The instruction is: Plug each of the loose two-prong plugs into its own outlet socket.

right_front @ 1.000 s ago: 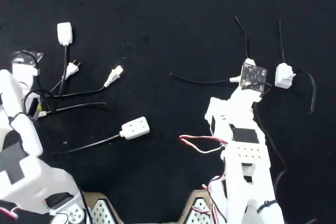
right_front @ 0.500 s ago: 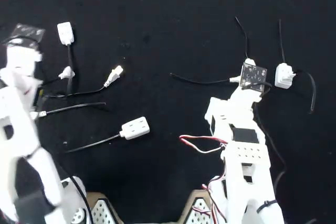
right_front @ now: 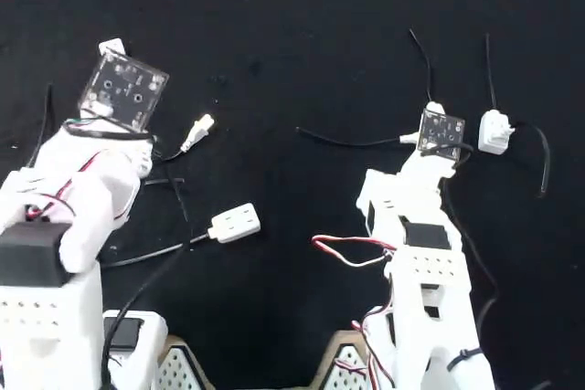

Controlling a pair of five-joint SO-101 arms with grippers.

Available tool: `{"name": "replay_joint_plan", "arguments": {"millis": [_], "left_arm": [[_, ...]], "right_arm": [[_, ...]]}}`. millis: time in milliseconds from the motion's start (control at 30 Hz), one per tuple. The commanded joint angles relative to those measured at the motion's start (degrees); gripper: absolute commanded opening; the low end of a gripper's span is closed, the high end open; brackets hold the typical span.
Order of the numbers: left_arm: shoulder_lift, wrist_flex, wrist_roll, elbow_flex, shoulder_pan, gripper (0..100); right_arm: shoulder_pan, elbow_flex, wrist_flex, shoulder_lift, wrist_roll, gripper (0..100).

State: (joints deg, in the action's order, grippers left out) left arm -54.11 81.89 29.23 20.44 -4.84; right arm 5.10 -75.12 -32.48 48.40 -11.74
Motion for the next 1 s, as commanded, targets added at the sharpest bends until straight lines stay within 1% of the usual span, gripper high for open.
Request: {"name": "replay_joint_plan", "arguments": {"millis": [0,167,233,333,500,567,633,733,967], "left_arm": [[3.43,-3.43,4.13,7.25,-4.79,4],[12.66,-9.58,4.66,12.09,-13.58,17],[17.05,-11.08,4.66,12.00,-15.78,19],[23.21,-15.03,4.66,12.00,-18.07,19],[33.41,-24.97,4.22,11.91,-18.59,19],[37.27,-27.78,4.13,10.86,-17.80,19],[41.32,-29.89,2.37,8.84,-17.71,19],[47.47,-30.86,0.35,3.65,-17.71,19],[61.27,-30.77,0.18,-6.20,-17.80,19]], "right_arm": [[0.97,3.12,0.00,1.80,-0.26,13.8],[0.79,3.12,0.00,1.80,-0.26,13.8],[0.70,3.12,0.00,1.80,-0.26,13.8],[0.70,3.12,0.00,1.80,-0.26,13.8],[0.70,3.12,0.00,1.80,-0.26,13.8],[0.70,3.12,0.00,1.80,-0.26,13.8],[0.70,3.12,0.00,1.80,-0.26,13.8],[0.70,3.12,0.00,1.80,-0.26,13.8],[0.79,3.30,0.00,1.80,-0.26,13.8]]}}
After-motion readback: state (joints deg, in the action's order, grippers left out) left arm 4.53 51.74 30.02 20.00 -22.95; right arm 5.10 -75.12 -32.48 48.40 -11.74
